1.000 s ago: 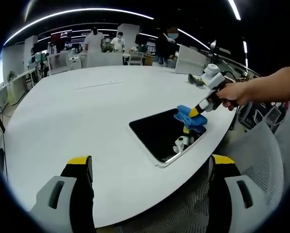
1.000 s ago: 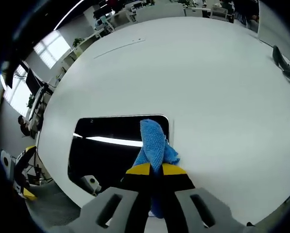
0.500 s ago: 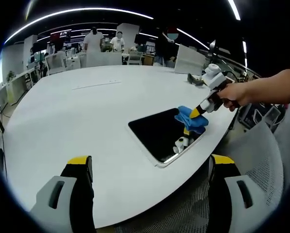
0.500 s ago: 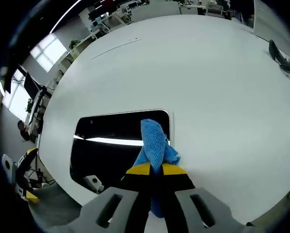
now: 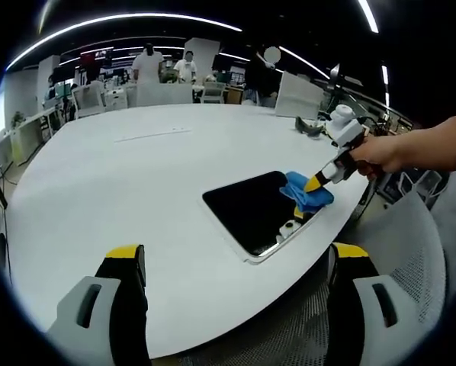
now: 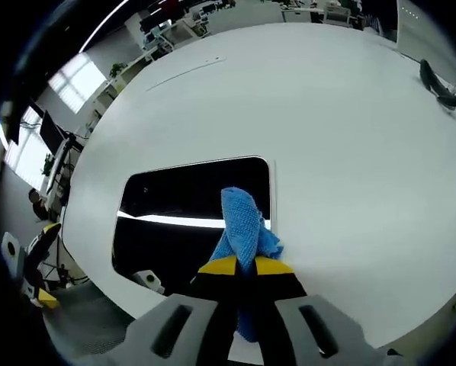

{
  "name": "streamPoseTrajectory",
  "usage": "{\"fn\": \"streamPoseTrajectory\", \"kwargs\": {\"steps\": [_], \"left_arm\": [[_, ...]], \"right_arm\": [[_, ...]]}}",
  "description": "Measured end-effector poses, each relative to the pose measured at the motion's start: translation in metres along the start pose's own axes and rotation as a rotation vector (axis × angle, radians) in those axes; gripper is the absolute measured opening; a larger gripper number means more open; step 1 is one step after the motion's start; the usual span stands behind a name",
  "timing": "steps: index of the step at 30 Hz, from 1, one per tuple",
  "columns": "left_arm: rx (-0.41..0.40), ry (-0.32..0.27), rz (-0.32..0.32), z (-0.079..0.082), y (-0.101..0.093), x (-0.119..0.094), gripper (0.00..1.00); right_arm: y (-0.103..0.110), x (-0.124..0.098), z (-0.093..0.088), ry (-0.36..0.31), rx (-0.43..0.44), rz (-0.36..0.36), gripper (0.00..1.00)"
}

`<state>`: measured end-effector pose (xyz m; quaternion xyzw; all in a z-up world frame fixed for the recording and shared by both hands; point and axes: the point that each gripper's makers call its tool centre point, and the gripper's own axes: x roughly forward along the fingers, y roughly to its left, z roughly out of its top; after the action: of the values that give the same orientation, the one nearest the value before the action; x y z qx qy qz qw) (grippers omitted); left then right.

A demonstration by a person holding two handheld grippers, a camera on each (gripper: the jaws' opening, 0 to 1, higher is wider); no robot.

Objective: Wipe the mirror surface with the cleaning cloth until all visible marks leave the cleaned area.

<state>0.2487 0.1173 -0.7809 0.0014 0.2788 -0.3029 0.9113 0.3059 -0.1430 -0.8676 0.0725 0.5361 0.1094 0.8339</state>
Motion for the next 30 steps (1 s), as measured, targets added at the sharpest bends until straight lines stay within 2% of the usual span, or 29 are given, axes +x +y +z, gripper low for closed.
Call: {"fn": "streamPoseTrajectory", "kwargs": {"steps": [8, 10, 12, 24, 30], "left_arm": [[0.005, 0.005, -0.001, -0.001, -0.001, 0.000, 0.99], [0.002, 0.002, 0.000, 0.000, 0.000, 0.000, 0.99], [0.002, 0.003, 0.000, -0.001, 0.000, 0.000, 0.99], [0.003, 0.004, 0.002, -0.002, 0.001, 0.000, 0.99], [0.004, 0.006, -0.001, -0.002, 0.000, 0.001, 0.99]], "right_arm": [[0.003, -0.004, -0.009, 0.003, -0.007, 0.001, 0.01], [0.003, -0.005, -0.012, 0.005, 0.015, -0.004, 0.01], [0.004, -0.007, -0.016, 0.016, -0.005, 0.002, 0.01], [0.008, -0.013, -0.030, 0.034, 0.031, 0.021, 0.01], [0.008, -0.013, -0.031, 0.036, 0.047, 0.022, 0.01]]}}
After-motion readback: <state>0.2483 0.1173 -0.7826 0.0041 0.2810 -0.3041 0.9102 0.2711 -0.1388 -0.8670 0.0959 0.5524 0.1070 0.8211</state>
